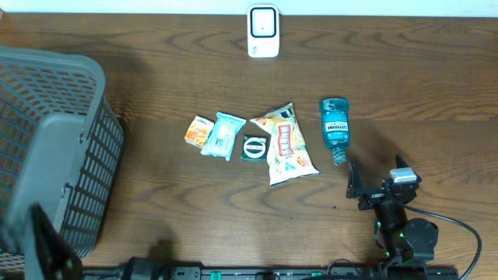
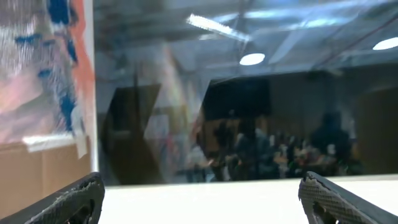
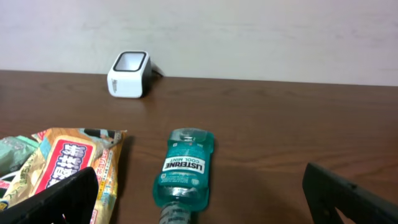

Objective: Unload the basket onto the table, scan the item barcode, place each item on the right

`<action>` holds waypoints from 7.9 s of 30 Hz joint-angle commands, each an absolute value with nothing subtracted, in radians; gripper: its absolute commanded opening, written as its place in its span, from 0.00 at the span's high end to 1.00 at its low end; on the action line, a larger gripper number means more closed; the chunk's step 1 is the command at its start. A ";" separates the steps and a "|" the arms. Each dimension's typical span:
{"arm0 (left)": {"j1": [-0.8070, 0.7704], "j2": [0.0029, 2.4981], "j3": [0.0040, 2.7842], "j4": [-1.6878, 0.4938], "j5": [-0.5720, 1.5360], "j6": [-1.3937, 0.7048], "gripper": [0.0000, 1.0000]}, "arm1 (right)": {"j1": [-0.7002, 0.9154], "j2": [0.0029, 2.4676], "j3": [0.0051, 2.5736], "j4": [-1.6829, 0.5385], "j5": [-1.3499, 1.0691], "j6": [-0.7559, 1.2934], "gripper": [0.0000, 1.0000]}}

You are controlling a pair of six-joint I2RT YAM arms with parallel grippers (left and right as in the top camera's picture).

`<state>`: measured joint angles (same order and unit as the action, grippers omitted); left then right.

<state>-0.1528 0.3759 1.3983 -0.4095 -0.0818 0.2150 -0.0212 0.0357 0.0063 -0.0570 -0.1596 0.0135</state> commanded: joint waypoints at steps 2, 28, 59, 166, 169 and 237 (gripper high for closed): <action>-0.157 0.266 1.350 -0.384 -0.015 0.232 0.02 | -0.012 0.032 0.006 -0.061 -0.156 0.002 0.01; -0.155 0.116 1.306 -0.336 -0.037 0.224 0.02 | -0.012 0.032 0.006 -0.061 -0.156 0.002 0.01; -0.134 0.003 0.834 -0.121 -0.121 -0.204 0.02 | -0.012 0.032 0.006 -0.061 -0.156 0.002 0.01; -0.134 0.024 0.232 -0.914 -0.177 -0.574 0.02 | 0.668 1.851 1.184 -0.634 0.390 0.681 0.09; -0.134 0.024 0.232 -0.914 -0.177 -0.574 0.02 | 0.657 1.839 1.184 -0.637 0.390 0.680 0.09; -0.134 0.024 0.232 -0.914 -0.176 -0.574 0.02 | 0.250 1.667 1.531 -1.276 -1.280 0.783 0.99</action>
